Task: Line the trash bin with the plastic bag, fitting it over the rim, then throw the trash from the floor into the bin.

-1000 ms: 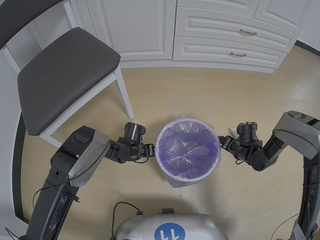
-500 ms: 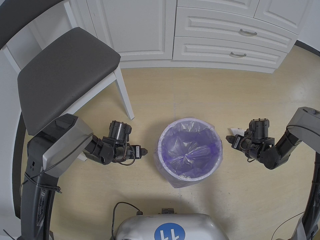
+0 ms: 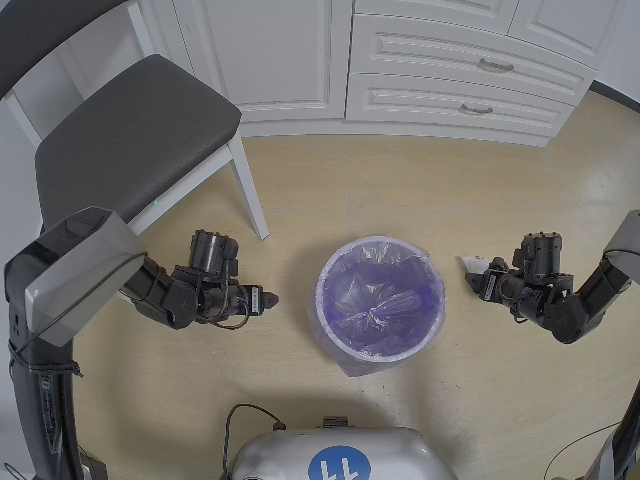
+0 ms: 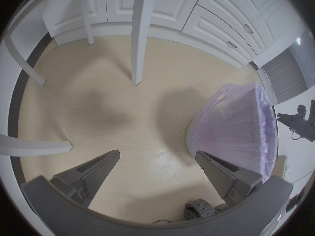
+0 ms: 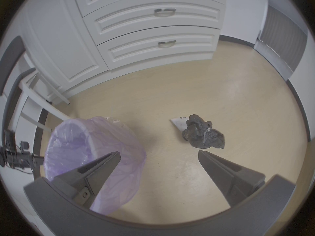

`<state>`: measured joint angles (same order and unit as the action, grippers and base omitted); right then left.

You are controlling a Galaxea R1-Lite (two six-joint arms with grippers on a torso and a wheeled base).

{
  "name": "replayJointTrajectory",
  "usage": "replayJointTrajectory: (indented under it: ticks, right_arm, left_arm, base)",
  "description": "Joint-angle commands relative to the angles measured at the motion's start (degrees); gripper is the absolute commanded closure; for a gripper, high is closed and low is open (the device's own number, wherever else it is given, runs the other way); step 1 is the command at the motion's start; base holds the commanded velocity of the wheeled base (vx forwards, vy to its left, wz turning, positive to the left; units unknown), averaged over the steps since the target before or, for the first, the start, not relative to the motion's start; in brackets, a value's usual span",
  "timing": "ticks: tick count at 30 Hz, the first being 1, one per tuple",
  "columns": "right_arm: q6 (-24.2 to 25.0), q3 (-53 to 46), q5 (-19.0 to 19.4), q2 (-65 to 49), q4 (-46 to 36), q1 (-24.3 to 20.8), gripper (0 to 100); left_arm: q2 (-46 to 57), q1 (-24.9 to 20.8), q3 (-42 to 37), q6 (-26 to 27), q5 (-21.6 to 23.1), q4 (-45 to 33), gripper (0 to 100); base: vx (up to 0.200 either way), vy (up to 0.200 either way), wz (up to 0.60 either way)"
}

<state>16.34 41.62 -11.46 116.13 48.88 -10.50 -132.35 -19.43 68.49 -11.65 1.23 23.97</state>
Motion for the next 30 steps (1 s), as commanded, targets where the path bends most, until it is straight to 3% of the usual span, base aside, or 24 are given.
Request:
replayJointTrajectory:
  ticks: [1, 8, 13, 17, 20, 24, 30]
  right_arm:
    - [-2.45, -2.95, -0.41, -4.59, 0.25, 0.04, 0]
    - [-3.24, -5.14, -0.67, -5.74, 7.98, -0.05, 0]
    - [-12.64, -10.51, 1.09, -8.9, 12.81, -0.14, 0]
    - [-15.98, -12.61, 1.09, -11.8, 12.2, -0.67, 0]
    - [-16.42, -13.14, 0.03, -14.61, 9.3, -1.19, 0]
    - [-16.42, -12.53, -3.83, -19.89, -0.37, -1.28, 0]
    - [-15.9, -11.21, -4.36, -28.68, -8.89, -1.19, 0]
  left_arm:
    - [6.76, 0.54, -4.24, 1.55, 0.0, 0.12, 0]
    - [11.33, 0.89, -8.9, 1.55, 0.0, 0.55, 0]
    - [15.02, 0.89, -14.26, 1.63, 0.0, 3.72, 0]
    - [17.04, 0.89, -16.89, 1.63, 0.0, 4.77, 0]
    - [19.68, 0.89, -18.74, 1.63, 0.0, 4.95, 0]
    - [23.81, 0.8, -20.5, 1.63, -0.09, 4.86, 0]
    - [30.05, 0.36, -21.82, 6.29, -0.09, 4.07, 0]
  base:
    - [0.0, 0.0, 0.0]
    - [0.0, 0.0, 0.0]
    - [0.0, 0.0, 0.0]
    - [0.0, 0.0, 0.0]
    - [0.0, 0.0, 0.0]
    - [0.0, 0.0, 0.0]
    - [0.0, 0.0, 0.0]
